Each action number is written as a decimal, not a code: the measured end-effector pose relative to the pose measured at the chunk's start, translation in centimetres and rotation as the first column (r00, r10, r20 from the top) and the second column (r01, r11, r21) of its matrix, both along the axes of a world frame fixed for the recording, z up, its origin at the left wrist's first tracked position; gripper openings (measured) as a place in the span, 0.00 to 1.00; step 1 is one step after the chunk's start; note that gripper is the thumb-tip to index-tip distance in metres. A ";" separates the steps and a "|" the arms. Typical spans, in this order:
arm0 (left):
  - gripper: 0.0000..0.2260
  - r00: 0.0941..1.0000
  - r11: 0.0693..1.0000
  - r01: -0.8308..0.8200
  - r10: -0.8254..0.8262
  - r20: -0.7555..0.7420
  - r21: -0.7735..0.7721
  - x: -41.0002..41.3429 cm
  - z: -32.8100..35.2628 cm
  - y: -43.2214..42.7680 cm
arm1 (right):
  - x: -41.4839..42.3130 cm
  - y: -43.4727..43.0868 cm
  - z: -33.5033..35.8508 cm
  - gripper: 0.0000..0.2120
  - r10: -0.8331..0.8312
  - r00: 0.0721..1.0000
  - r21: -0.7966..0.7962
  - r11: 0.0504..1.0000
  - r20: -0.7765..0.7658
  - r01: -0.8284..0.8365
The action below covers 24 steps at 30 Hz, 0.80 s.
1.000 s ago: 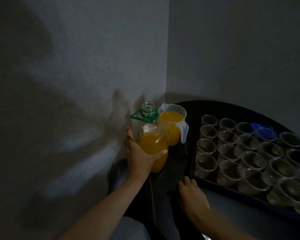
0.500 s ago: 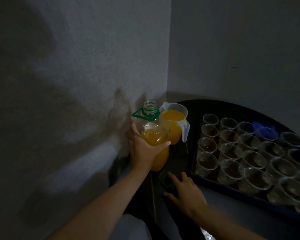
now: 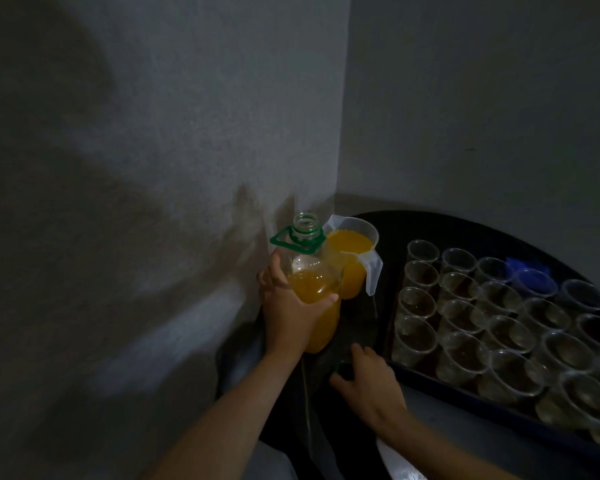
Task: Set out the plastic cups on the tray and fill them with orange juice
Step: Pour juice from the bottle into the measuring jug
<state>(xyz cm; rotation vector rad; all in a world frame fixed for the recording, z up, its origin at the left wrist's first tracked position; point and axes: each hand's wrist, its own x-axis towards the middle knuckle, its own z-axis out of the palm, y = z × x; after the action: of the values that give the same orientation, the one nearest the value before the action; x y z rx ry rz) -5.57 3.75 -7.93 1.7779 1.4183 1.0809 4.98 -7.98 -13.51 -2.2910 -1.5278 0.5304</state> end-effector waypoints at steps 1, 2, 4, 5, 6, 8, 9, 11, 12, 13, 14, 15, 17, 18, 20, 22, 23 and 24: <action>0.57 1.000 1.000 -0.008 0.008 0.000 0.003 0.0 0.0 0.0 | 0.2 0.0 0.8 0.16 -0.019 0.999 0.058 0.998 -0.032 0.021; 0.58 1.000 1.000 -0.016 0.016 0.002 0.006 0.1 0.1 0.0 | 0.5 0.2 1.7 0.13 -0.039 0.997 0.121 0.991 -0.067 0.047; 0.58 1.000 1.000 -0.025 0.025 -0.001 0.000 0.1 0.1 0.1 | 1.2 0.9 4.5 0.11 -0.086 0.978 0.254 0.958 -0.190 0.134; 0.59 1.000 1.000 -0.026 0.026 -0.002 -0.012 0.1 0.1 0.1 | 1.6 1.4 6.2 0.11 -0.099 0.954 0.319 0.928 -0.283 0.192; 0.59 1.000 0.999 -0.025 0.025 0.000 -0.027 0.1 0.0 0.2 | 2.0 2.0 8.0 0.13 -0.106 0.919 0.373 0.892 -0.381 0.257; 0.58 1.000 0.999 -0.015 0.015 0.007 -0.043 0.1 0.0 0.3 | 2.5 3.5 12.0 0.16 -0.093 0.860 0.452 0.819 -0.501 0.353; 0.58 1.000 0.999 -0.008 0.008 0.005 -0.046 0.0 0.0 0.3 | 2.6 4.4 13.7 0.17 -0.070 0.854 0.491 0.793 -0.515 0.361; 0.58 1.000 0.999 -0.003 0.003 -0.010 -0.032 -0.1 -0.3 0.3 | 2.5 6.2 16.7 0.18 0.012 0.861 0.556 0.768 -0.508 0.318; 0.58 1.000 1.000 0.000 0.000 -0.013 -0.012 -0.2 -0.4 0.3 | 2.3 7.1 17.8 0.18 0.068 0.854 0.573 0.769 -0.515 0.284; 0.57 1.000 1.000 0.004 -0.004 -0.010 0.001 -0.2 -0.6 0.4 | 2.1 7.9 18.5 0.18 0.125 0.838 0.574 0.781 -0.531 0.247; 0.57 1.000 1.000 0.008 -0.008 -0.003 0.003 -0.2 -0.7 0.4 | 1.8 8.8 18.9 0.19 0.170 0.823 0.563 0.800 -0.542 0.206; 0.57 1.000 1.000 0.010 -0.010 0.010 -0.004 -0.2 -0.8 0.5 | 1.5 9.6 19.1 0.20 0.197 0.817 0.547 0.821 -0.541 0.164; 0.57 0.999 1.000 0.011 -0.010 0.039 -0.020 -0.3 -0.8 0.4 | 1.1 10.7 19.0 0.22 0.223 0.832 0.521 0.849 -0.508 0.091; 0.57 0.999 1.000 0.012 -0.011 0.046 -0.023 -0.3 -0.7 0.4 | 1.0 11.2 18.8 0.22 0.233 0.844 0.518 0.853 -0.483 0.061; 0.57 0.999 1.000 0.014 -0.013 0.045 -0.015 -0.3 -0.6 0.4 | 0.7 11.5 18.5 0.23 0.251 0.869 0.519 0.854 -0.427 0.008; 0.56 0.999 1.000 0.010 -0.009 0.042 -0.010 -0.2 -0.6 0.4 | 0.7 11.8 18.5 0.23 0.260 0.879 0.510 0.860 -0.400 -0.021; 0.56 0.999 1.000 0.007 -0.007 0.040 -0.013 -0.2 -0.6 0.4 | 0.8 11.9 18.6 0.22 0.257 0.883 0.499 0.866 -0.392 -0.030; 0.56 0.999 1.000 0.004 -0.004 0.036 -0.017 -0.1 -0.6 0.5 | 1.0 11.9 18.8 0.22 0.258 0.889 0.484 0.874 -0.379 -0.048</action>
<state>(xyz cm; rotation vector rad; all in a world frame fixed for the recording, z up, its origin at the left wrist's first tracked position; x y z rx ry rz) -5.70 4.21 -8.55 1.7401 1.3976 1.0909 6.03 3.97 5.27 -1.5652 -1.4282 0.5930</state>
